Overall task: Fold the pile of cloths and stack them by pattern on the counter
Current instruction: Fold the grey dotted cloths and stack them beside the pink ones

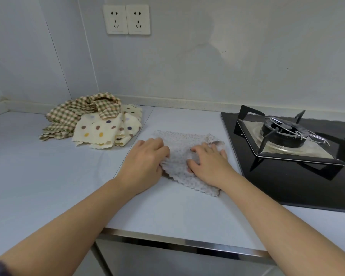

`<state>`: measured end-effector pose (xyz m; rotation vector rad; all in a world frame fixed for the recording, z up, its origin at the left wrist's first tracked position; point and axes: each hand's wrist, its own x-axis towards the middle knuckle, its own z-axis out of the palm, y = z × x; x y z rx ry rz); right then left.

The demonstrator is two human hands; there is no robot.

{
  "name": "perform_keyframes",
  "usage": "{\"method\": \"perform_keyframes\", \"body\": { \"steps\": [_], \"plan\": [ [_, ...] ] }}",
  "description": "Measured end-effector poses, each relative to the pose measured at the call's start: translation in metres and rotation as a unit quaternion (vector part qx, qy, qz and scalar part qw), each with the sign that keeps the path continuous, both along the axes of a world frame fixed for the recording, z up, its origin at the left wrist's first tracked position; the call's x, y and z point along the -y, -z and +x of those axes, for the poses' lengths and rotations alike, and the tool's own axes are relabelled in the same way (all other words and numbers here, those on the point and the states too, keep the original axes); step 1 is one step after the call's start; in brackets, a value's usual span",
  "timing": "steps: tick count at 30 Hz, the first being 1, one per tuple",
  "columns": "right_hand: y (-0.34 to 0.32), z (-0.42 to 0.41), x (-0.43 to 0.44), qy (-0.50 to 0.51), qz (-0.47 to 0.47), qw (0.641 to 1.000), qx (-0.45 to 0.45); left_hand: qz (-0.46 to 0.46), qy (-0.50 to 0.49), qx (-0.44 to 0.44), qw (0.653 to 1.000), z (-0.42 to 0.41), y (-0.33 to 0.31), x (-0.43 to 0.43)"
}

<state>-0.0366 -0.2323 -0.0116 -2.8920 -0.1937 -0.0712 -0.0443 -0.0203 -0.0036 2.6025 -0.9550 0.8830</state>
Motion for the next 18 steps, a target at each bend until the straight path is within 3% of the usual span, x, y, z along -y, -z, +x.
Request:
{"method": "perform_keyframes", "body": {
  "steps": [4,6,8,12,15,18],
  "plan": [
    [-0.006,-0.005,0.001,-0.02,0.061,0.997,0.041,-0.045,-0.026,0.002,0.999,0.002,-0.004,-0.01],
    [-0.013,-0.01,0.001,-0.063,0.135,0.984,0.101,-0.064,-0.014,-0.034,0.997,0.002,-0.001,-0.012],
    [-0.021,-0.019,-0.004,-0.113,0.165,0.975,0.101,-0.098,-0.015,-0.094,0.991,0.002,0.002,-0.013],
    [-0.02,-0.025,-0.013,-0.165,0.071,0.983,0.048,-0.026,-0.002,-0.123,0.992,0.003,0.003,-0.014],
    [-0.022,-0.026,-0.01,-0.159,0.059,0.985,0.019,0.048,0.006,-0.106,0.993,0.004,0.005,-0.013],
    [-0.025,-0.03,-0.007,-0.171,0.029,0.984,-0.031,0.048,0.0,-0.109,0.993,0.007,0.004,-0.015]
  ]
}}
